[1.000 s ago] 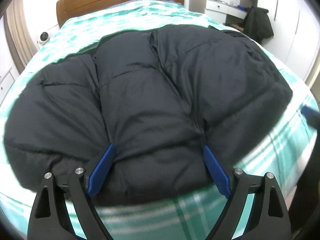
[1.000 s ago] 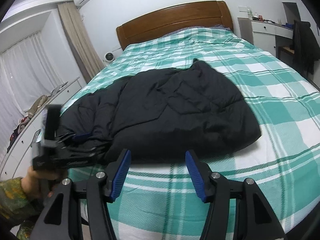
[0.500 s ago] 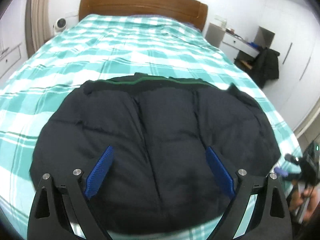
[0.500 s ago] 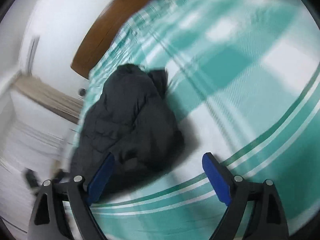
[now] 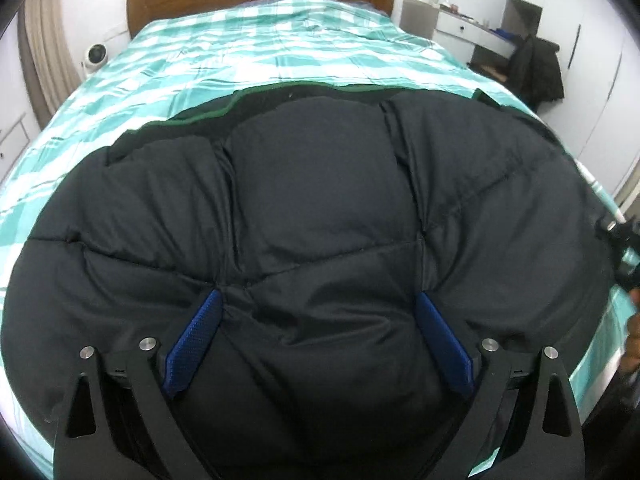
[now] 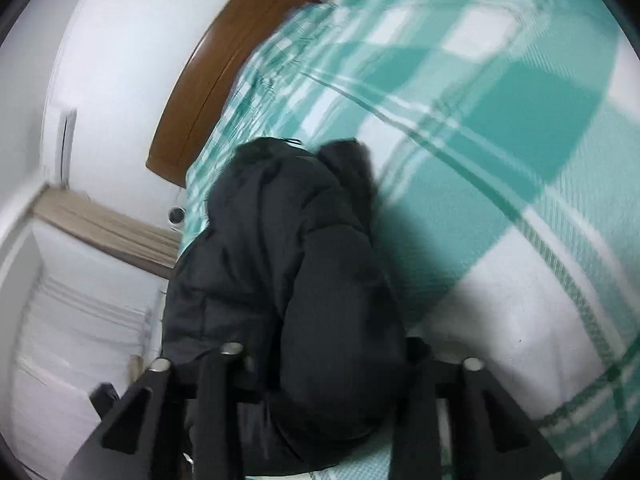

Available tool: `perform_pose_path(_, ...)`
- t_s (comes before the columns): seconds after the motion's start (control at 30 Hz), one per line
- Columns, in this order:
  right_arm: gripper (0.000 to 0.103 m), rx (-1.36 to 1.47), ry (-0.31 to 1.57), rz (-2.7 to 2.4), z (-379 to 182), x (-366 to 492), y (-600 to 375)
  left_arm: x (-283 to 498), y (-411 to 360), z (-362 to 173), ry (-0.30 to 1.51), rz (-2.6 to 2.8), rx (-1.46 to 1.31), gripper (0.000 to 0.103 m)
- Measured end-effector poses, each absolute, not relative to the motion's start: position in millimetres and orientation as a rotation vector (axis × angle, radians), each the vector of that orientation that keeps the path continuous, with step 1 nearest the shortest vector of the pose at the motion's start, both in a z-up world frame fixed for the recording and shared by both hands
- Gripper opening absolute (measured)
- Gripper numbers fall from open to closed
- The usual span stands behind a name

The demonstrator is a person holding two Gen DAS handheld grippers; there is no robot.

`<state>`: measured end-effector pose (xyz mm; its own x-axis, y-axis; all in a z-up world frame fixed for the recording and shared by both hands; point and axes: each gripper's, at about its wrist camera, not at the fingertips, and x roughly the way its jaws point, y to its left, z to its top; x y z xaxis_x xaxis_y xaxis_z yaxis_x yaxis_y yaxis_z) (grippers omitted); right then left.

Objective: Fold large clothes

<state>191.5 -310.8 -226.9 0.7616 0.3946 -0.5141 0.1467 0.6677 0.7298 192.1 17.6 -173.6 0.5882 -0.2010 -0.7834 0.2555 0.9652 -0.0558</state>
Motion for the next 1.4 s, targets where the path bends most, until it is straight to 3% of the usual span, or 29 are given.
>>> perform_pose_path(0.13, 0.025, 0.645, 0.604, 0.221, -158.0, 182.3, -277.4, 193.1, 19.7, -170.2, 0.912, -0.271, 0.082, 0.096)
perform_pose_path(0.23, 0.025, 0.490, 0.530, 0.299, -106.8, 173.3, -240.0, 191.7, 37.5, -144.5, 0.918, -0.262, 0.041, 0.084)
perform_pose_path(0.4, 0.025, 0.188, 0.450, 0.416, -50.3, 170.3, -149.5, 180.8, 125.0, -68.1, 0.797, -0.329, -0.223, 0.098)
perform_pose_path(0.53, 0.025, -0.029, 0.416, 0.509, -47.9, 159.2, -67.5, 189.3, 172.9, -33.3, 0.801, -0.533, -0.410, 0.098)
perform_pose_path(0.67, 0.025, -0.186, 0.404, 0.587, -57.9, 145.8, -5.1, 194.2, 172.2, -12.1, 0.810, -0.700, -0.417, 0.099)
perform_pose_path(0.83, 0.025, -0.396, 0.383, 0.647, -82.4, 127.4, 37.2, 199.9, 151.7, 3.7, 0.840, -0.730, -0.271, 0.100)
perform_pose_path(1.03, 0.025, -0.543, 0.308, 0.643, -98.1, 119.0, 45.2, 210.8, 90.1, -1.2, 0.898, -0.573, 0.096, 0.100)
perform_pose_path(1.07, 0.025, -0.558, 0.300, 0.647, -99.9, 115.6, 44.9, 215.3, 77.8, -3.6, 0.910, -0.531, 0.157, 0.098)
perform_pose_path(1.13, 0.025, -0.569, 0.284, 0.651, -102.0, 112.9, 43.6, 224.1, 63.0, -12.4, 0.948, -0.470, 0.219, 0.071)
perform_pose_path(1.17, 0.025, -0.563, 0.280, 0.643, -100.5, 112.1, 42.1, 224.7, 60.0, -15.7, 0.969, -0.468, 0.212, 0.051)
perform_pose_path(1.2, 0.026, -0.549, 0.278, 0.631, -99.0, 114.3, 41.0, 226.1, 60.3, -18.2, 0.977, -0.460, 0.201, 0.043)
perform_pose_path(1.3, 0.038, -0.477, 0.292, 0.670, -90.4, 117.5, 30.9, 223.1, 72.4, -19.1, 0.954, -0.451, 0.166, 0.038)
perform_pose_path(1.37, 0.064, -0.406, 0.319, 0.752, -78.7, 110.6, 23.1, 229.9, 88.8, -23.2, 0.960, -0.448, 0.134, 0.038)
perform_pose_path(1.4, 0.065, -0.363, 0.323, 0.786, -72.6, 107.5, 17.3, 232.8, 101.3, -27.7, 0.963, -0.445, 0.108, 0.038)
